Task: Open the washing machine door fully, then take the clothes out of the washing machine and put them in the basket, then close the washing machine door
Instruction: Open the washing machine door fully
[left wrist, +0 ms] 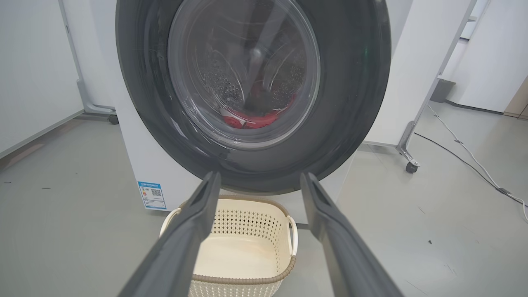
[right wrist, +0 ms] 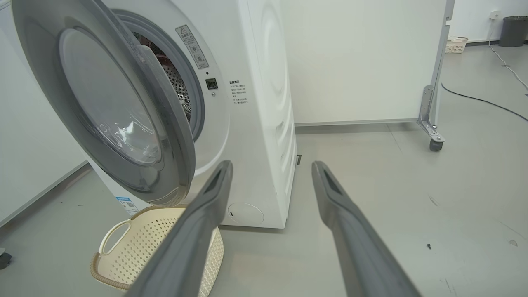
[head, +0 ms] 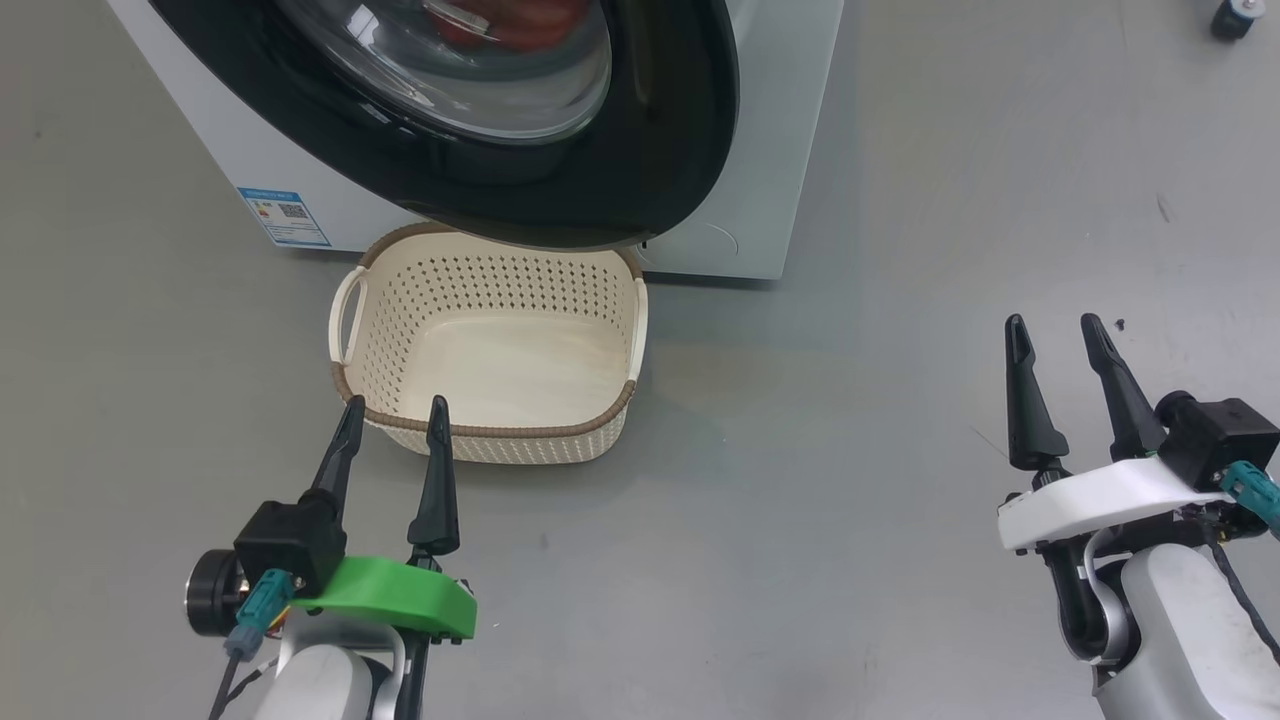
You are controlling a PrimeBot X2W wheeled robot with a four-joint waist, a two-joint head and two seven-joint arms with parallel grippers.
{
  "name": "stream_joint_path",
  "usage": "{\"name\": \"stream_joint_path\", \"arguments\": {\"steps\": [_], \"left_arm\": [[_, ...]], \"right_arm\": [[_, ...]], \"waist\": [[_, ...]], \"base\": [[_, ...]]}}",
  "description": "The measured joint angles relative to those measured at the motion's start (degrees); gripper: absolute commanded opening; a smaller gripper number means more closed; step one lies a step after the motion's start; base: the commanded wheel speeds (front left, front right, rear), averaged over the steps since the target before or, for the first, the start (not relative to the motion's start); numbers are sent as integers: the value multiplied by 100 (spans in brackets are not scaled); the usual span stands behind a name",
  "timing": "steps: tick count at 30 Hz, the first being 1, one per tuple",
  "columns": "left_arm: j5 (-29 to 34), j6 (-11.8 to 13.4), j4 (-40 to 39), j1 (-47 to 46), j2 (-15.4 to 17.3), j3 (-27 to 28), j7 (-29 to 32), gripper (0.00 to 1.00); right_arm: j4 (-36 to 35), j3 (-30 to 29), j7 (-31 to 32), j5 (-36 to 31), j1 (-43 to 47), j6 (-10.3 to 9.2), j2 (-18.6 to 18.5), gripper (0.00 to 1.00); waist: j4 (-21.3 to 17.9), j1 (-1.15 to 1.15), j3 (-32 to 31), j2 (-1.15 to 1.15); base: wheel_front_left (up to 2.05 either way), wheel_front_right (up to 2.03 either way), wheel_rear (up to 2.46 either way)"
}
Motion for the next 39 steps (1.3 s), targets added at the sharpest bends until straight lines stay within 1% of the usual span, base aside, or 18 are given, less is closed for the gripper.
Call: {"name": "stream_joint_path", "arguments": {"steps": [4,6,11,16,26,27,28,29,30,32,35,39], "left_arm": [[-2,1,-1,1,1,-68,0,100],[-9,1,-3,1,0,-140,0,100],[-10,1,-22,0,2,-215,0,100],[-25,1,-77,-6,3,-321,-1,100],[-120,1,-223,-218,3,-610,0,100],[-165,1,-241,-266,3,-648,0,100],[-169,1,-250,-279,3,-666,0,100],[-197,1,-258,-283,3,-682,0,100],[-234,1,-260,-296,3,-702,0,100],[-304,1,-274,-333,2,-731,0,100],[-348,1,-302,-414,2,-757,0,100],[-376,1,-323,-484,2,-783,0,100]], "right_arm": [[1,-52,-1,158,-25,76,7,100],[0,-132,1,358,-79,81,15,100],[-19,-200,208,559,-490,133,-78,100],[-66,-279,570,948,-1039,180,-182,100],[-48,-838,1469,2232,-2244,182,-226,100],[31,-925,1683,2452,-2477,181,-236,80],[76,-973,1795,2609,-2583,181,-223,46],[130,-1045,1916,2818,-2683,181,-175,16],[193,-1129,2030,3064,-2777,177,-102,0],[322,-1255,2264,3475,-2951,158,31,0],[474,-1416,2579,3913,-3222,-10,107,0],[649,-1511,3018,4265,-3613,-224,105,0]], "waist": [[32,0,25,0],[55,0,56,0],[116,0,159,0],[165,0,313,0],[339,0,737,0],[396,0,821,0],[425,0,862,0],[453,0,902,0],[484,0,943,0],[544,0,1020,0],[639,0,1124,0],[762,0,1254,0]], "base": [[0,0,0],[0,0,0],[0,0,0],[0,0,0],[0,0,0],[0,0,0],[0,0,0],[0,0,0],[0,0,0],[0,0,0],[0,0,0],[0,0,0]]}}
